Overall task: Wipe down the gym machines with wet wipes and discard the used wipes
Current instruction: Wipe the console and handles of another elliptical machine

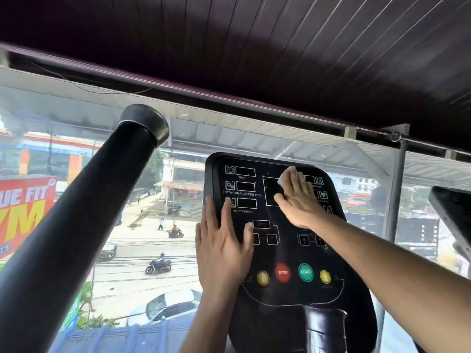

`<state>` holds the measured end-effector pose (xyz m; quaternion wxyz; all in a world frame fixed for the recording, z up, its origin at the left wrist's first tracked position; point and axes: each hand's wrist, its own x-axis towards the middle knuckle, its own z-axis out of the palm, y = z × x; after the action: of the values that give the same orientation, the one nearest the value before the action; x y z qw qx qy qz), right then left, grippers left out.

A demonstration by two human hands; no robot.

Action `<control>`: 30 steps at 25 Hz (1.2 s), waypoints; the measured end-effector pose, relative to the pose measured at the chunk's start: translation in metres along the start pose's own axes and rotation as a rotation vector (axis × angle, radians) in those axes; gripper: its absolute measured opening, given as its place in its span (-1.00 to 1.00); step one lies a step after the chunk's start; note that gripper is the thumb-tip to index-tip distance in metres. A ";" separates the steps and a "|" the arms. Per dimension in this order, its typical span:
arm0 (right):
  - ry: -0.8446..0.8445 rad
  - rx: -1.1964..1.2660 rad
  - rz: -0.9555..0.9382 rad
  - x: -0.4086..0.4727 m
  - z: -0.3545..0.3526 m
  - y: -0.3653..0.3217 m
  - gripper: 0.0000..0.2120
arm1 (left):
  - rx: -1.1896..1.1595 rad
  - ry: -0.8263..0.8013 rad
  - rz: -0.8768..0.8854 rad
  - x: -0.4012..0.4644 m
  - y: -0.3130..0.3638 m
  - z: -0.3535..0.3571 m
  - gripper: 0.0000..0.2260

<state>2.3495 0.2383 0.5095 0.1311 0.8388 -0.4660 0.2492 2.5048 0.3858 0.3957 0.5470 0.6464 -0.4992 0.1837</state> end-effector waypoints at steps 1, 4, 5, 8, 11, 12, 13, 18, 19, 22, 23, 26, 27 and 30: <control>0.006 -0.005 -0.007 0.000 -0.001 0.002 -0.30 | -0.003 0.001 -0.006 0.000 0.000 0.000 -0.36; 0.053 -0.072 -0.022 -0.001 -0.002 0.006 -0.31 | 0.017 -0.004 0.006 -0.001 0.001 0.000 -0.37; 0.053 -0.083 -0.018 0.000 -0.002 0.005 -0.30 | 0.019 -0.005 0.008 -0.001 0.001 0.001 -0.38; 0.007 -0.066 -0.043 0.000 -0.004 -0.012 -0.29 | 0.036 -0.016 0.009 -0.002 0.002 0.001 -0.40; -0.012 -0.076 -0.138 0.010 -0.008 -0.044 -0.31 | 0.041 0.002 0.010 -0.002 0.002 0.003 -0.43; -0.006 -0.062 -0.146 0.018 -0.013 -0.057 -0.31 | 0.044 0.012 0.014 -0.002 0.001 0.004 -0.44; -0.004 -0.043 -0.153 0.028 -0.019 -0.069 -0.32 | 0.045 0.022 0.018 -0.001 0.001 0.005 -0.44; -0.071 -0.074 -0.359 0.072 -0.035 -0.108 -0.35 | 0.022 0.044 0.007 0.000 -0.001 0.004 -0.44; -0.088 -0.081 -0.408 0.079 -0.034 -0.115 -0.36 | 0.023 0.041 0.008 -0.001 0.001 0.004 -0.44; -0.082 0.134 -0.406 0.092 -0.039 -0.130 -0.47 | 0.034 0.018 0.016 -0.003 0.000 0.002 -0.42; -0.063 0.213 -0.377 0.095 -0.043 -0.133 -0.50 | 0.040 0.012 0.018 -0.003 0.000 0.002 -0.43; 0.008 0.253 -0.365 0.101 -0.050 -0.135 -0.63 | 0.043 0.029 0.028 -0.003 0.000 0.003 -0.44; 0.035 0.283 -0.363 0.100 -0.050 -0.135 -0.66 | 0.027 0.042 0.028 -0.003 -0.001 0.005 -0.44; 0.125 0.284 -0.380 0.097 -0.051 -0.137 -0.75 | -0.002 0.086 0.023 -0.002 -0.003 0.008 -0.46</control>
<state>2.4936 0.2650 0.6059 0.0849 0.9044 -0.2511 0.3344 2.5045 0.3794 0.3897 0.5665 0.6317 -0.4827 0.2170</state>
